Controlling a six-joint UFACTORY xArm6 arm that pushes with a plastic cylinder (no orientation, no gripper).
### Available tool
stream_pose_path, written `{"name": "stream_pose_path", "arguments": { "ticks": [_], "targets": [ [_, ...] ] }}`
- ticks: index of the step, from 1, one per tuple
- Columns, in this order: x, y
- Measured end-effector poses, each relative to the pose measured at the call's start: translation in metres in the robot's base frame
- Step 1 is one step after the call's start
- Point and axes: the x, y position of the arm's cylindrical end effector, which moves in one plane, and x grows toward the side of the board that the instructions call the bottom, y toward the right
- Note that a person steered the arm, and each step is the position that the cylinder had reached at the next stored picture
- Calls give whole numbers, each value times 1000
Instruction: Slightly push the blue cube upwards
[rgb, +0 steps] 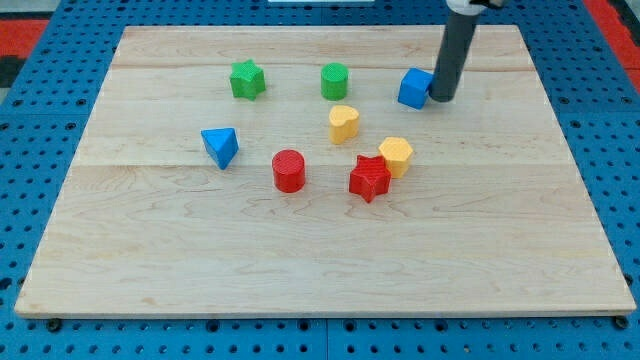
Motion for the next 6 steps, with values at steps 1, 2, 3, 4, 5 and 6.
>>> {"name": "stream_pose_path", "arguments": {
  "ticks": [1, 2, 3, 4, 5, 6],
  "targets": [
    [5, 8],
    [37, 6],
    [16, -31],
    [-4, -35],
    [-9, -35],
    [-38, -34]
  ]
}}
